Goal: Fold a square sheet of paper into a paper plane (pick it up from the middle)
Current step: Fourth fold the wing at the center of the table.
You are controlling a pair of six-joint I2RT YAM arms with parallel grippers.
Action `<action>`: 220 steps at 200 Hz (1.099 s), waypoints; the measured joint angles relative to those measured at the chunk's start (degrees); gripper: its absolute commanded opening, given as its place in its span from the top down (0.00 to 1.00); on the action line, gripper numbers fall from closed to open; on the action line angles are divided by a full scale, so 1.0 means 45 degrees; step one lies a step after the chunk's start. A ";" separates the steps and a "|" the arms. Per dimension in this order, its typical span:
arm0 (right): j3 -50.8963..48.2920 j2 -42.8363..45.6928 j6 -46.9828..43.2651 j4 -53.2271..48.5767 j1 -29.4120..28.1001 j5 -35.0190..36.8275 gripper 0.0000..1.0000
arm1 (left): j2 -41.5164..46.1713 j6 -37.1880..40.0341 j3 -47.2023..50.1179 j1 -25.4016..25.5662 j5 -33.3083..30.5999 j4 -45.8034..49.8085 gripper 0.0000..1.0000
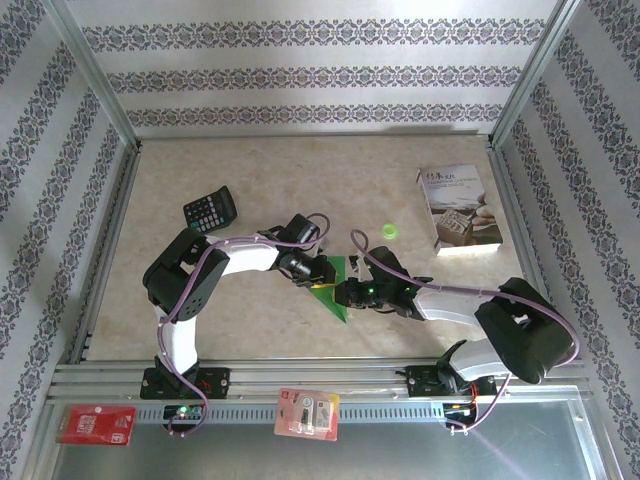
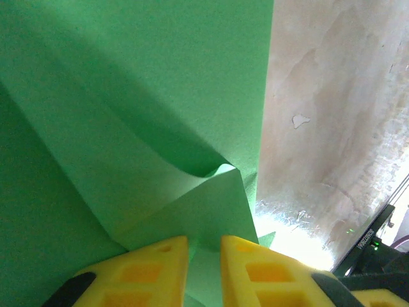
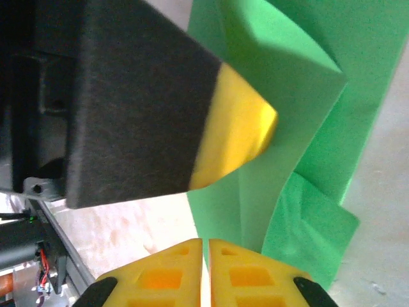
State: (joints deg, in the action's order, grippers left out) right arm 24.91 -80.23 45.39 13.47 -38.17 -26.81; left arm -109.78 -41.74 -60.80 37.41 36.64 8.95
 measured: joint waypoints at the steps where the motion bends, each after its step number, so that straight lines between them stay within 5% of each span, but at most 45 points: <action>1: 0.0000 -0.0005 -0.0005 0.0000 0.0015 0.0000 0.89 | 0.0000 0.0000 0.0000 0.0000 0.0000 0.0000 0.78; 160: -0.0670 -0.0325 -0.0170 0.0121 0.0214 0.0520 0.96 | 0.0243 -0.0117 -0.0330 0.0000 0.0102 0.0010 0.67; 220: -0.0753 -0.0325 -0.0165 0.0311 0.0214 0.0520 0.96 | 0.1583 -0.0121 0.0495 -0.0092 -0.0262 0.0034 0.70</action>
State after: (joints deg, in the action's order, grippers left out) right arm 21.52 -81.69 44.64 14.87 -37.21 -24.47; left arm -102.65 -42.28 -58.57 36.99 35.46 9.10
